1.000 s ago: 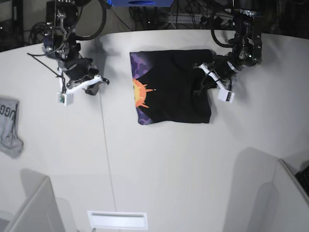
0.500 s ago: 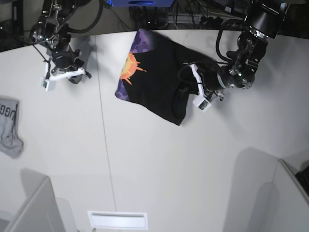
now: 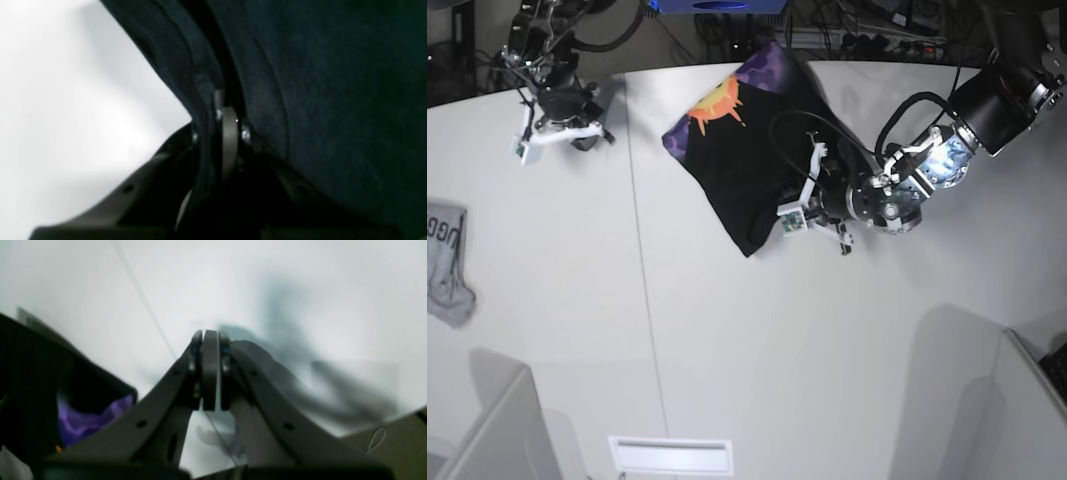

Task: Fold the T-shirt properly
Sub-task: 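Grasp the bundle edge with the left gripper and drag it to straighten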

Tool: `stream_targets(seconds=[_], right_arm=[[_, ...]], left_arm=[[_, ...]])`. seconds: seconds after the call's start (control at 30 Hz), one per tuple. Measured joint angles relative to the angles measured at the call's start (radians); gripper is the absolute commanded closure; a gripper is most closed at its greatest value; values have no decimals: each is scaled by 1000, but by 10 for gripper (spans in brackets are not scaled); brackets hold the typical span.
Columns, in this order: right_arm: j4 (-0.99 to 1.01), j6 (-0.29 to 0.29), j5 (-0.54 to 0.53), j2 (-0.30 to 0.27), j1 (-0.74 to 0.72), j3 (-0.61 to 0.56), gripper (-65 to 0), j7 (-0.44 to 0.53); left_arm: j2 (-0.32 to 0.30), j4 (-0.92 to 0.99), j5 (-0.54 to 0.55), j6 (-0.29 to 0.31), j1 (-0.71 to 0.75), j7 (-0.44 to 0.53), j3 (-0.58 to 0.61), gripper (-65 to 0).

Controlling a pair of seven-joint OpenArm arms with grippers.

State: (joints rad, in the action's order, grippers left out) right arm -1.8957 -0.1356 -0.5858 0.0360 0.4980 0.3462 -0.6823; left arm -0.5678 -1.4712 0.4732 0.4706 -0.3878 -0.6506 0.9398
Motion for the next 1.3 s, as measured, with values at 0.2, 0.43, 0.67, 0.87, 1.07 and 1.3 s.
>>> stream_targets(seconds=[0.2, 0.43, 0.67, 0.87, 1.07, 1.3], right_arm=[[0, 0, -1, 16, 19, 21, 0, 0], [0, 0, -1, 17, 32, 21, 0, -2], [0, 0, -1, 50, 38, 20, 0, -8], [0, 0, 0, 49, 37, 20, 0, -1], [0, 0, -1, 50, 32, 20, 0, -1], [0, 0, 0, 49, 32, 20, 0, -1]], left_arm=[[56, -2, -209, 13, -30, 14, 48, 0], [141, 0, -461, 158, -30, 14, 43, 0], [194, 5, -540, 204, -39, -8, 43, 0], [242, 70, -538, 207, -60, -4, 48, 0], [256, 86, -537, 200, -61, 7, 47, 0], [257, 86, -537, 200, -61, 7, 43, 0]])
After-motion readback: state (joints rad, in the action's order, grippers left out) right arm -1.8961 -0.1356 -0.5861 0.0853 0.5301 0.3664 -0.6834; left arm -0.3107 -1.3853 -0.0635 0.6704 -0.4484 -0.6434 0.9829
